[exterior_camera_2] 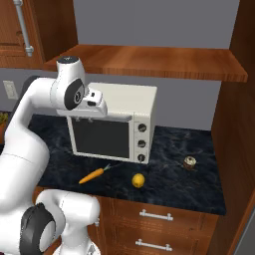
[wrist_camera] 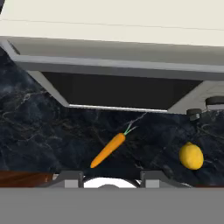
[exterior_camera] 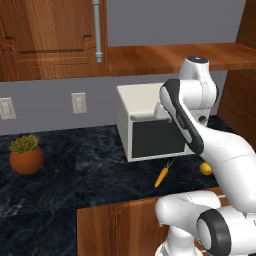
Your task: Place the carrot and lemon inside the fridge drawer. Close the drawer after placing the vegetables.
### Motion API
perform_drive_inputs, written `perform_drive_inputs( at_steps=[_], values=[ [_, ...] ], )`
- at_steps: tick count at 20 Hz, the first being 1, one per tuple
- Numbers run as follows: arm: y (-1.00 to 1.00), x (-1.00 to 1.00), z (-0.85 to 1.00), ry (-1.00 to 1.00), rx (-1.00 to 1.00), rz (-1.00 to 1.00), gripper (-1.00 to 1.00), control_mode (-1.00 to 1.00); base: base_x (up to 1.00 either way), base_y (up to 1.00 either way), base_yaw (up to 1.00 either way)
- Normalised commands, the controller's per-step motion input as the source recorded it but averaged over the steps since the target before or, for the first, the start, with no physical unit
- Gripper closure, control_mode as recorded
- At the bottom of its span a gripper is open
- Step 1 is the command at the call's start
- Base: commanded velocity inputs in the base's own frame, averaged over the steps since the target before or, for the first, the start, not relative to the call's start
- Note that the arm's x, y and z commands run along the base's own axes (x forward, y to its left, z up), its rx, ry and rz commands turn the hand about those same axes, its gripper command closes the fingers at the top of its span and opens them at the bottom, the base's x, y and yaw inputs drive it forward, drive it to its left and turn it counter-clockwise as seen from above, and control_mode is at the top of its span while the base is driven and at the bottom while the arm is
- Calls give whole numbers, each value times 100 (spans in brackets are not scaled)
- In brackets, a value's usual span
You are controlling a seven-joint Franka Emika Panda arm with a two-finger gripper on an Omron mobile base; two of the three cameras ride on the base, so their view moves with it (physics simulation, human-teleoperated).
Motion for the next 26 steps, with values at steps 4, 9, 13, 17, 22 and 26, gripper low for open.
perform_drive_inputs(
  at_steps=[4, 9, 13, 17, 22, 26],
  values=[
    [-1, -13, -34, 0, 0, 0, -100, -100, 0, 0, 0],
    [-24, -61, -88, 3, 7, -17, -100, -100, 0, 0, 0],
    [3, -30, -99, 17, 0, -34, -100, -100, 0, 0, 0],
    [33, -1, -82, 9, -8, -25, -100, -100, 0, 0, 0],
    [0, 11, -35, 0, 0, 0, -100, -100, 0, 0, 0],
    [0, 28, -46, 3, 0, -21, -100, -100, 0, 0, 0]
  ],
)
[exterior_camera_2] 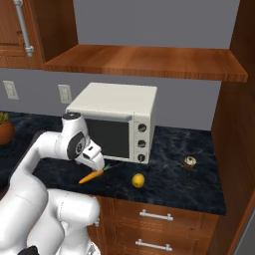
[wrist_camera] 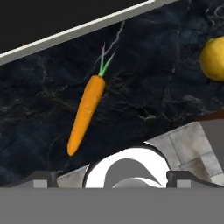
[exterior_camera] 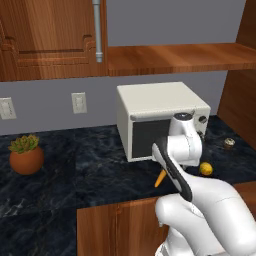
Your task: Place the carrot and lemon inside the fridge drawer. Close the drawer after placing the vegetables.
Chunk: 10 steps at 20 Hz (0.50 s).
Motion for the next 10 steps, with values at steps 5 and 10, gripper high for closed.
perform_drive_inputs(
  at_steps=[5, 10],
  values=[
    [0, 44, -31, 6, 7, -17, -100, -100, 0, 0, 0],
    [0, 32, -14, 14, 3, -2, -100, -100, 0, 0, 0]
  ],
)
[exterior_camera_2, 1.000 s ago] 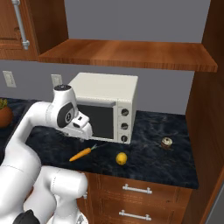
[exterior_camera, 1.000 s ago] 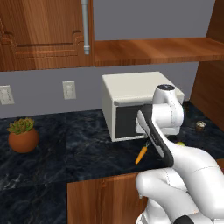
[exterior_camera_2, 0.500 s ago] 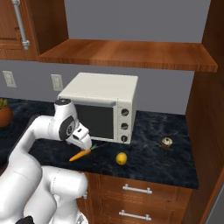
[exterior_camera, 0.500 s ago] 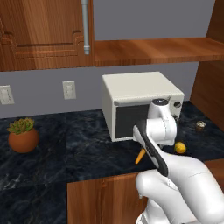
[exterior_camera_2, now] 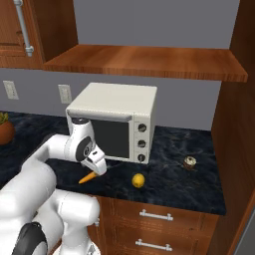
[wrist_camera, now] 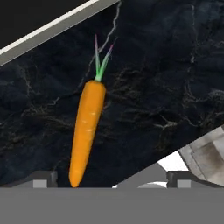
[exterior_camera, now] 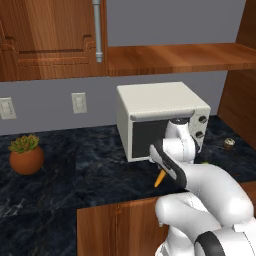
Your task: Place the carrot and lemon inside the fridge drawer. Close the drawer after placing the vegetables.
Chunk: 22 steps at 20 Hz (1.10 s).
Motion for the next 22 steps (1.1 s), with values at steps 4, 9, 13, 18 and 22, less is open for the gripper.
perform_drive_inputs(
  at_steps=[4, 9, 13, 18, 22],
  values=[
    [2, 38, -26, 10, 0, -2, -100, -100, 0, 0, 0],
    [13, 30, -34, 5, 0, -5, -100, -100, 0, 0, 0],
    [3, 10, -36, 0, 2, -4, -100, -100, 0, 0, 0],
    [0, 5, -38, 0, 5, -2, -100, -100, 0, 0, 0],
    [0, 7, -31, 0, 4, -2, -100, -100, 0, 0, 0]
  ],
)
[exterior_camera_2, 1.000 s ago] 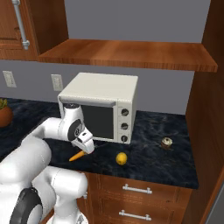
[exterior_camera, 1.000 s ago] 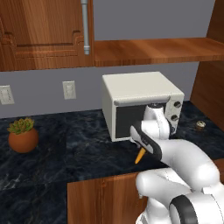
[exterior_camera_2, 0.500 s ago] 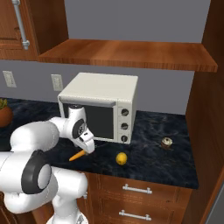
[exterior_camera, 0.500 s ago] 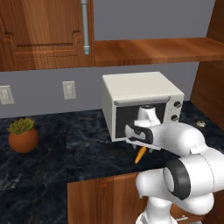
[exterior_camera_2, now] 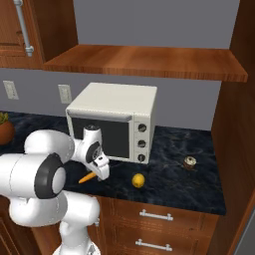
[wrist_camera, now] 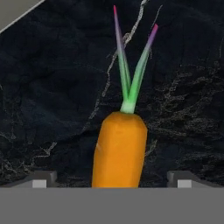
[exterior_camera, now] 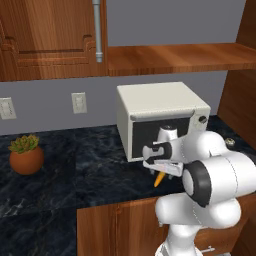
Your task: Place the carrot and lemon inside the fridge drawer. Close the drawer after placing the vegetables.
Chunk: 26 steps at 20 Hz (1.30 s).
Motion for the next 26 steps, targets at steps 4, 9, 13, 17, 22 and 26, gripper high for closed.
perform_drive_inputs(
  at_steps=[4, 9, 13, 17, 22, 26],
  values=[
    [0, 4, -32, 0, 2, -2, -100, -100, 0, 0, 0],
    [0, 0, -33, 0, 0, -1, 100, -100, 0, 0, 0],
    [0, 0, -20, 0, 0, 0, 100, -100, 0, 0, 0],
    [0, -4, -5, 0, 0, 0, 100, -100, 0, 0, 0],
    [-31, -52, 45, -13, 3, -2, 100, -100, 0, 0, 0],
    [-25, -67, 93, -21, 1, 0, 100, -100, 0, 0, 0]
  ],
)
